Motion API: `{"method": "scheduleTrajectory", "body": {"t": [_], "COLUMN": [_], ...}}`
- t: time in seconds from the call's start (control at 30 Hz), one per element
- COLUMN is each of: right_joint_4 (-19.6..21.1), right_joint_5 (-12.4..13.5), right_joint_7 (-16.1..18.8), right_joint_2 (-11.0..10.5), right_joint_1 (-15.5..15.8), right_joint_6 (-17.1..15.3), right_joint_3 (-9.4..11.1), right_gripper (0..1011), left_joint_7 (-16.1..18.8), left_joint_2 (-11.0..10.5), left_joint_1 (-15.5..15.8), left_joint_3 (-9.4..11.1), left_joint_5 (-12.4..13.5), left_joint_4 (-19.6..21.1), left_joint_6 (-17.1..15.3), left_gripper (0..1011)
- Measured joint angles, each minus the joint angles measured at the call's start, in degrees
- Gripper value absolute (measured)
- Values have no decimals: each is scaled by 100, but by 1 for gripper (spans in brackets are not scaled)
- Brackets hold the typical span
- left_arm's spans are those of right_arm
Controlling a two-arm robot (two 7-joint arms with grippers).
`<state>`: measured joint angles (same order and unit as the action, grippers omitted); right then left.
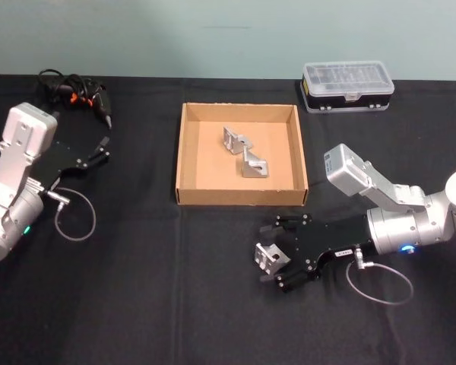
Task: Use one hand to pick up the angle iron from the table and place it into the box.
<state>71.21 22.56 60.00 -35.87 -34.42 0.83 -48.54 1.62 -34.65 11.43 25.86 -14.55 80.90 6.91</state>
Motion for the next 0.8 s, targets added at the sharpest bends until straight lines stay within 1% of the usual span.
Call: {"method": "scheduleTrajectory", "body": {"t": [0.37,0.8], "right_joint_4": [-149,-222], "right_joint_5": [0,0], "right_joint_7": [-12,-48], "right_joint_2": [145,229], "right_joint_1": [1,11], "right_joint_6": [10,-25], "right_joint_3": [-3,-12], "right_gripper": [1003,1003], "left_joint_7": [0,0], "left_joint_2": [0,0], "left_joint_1": [0,0], "left_joint_3": [0,0], "left_joint_5": [0,0], "left_joint_4": [0,0], "left_joint_6": [0,0], "left_gripper": [1011,1011]}}
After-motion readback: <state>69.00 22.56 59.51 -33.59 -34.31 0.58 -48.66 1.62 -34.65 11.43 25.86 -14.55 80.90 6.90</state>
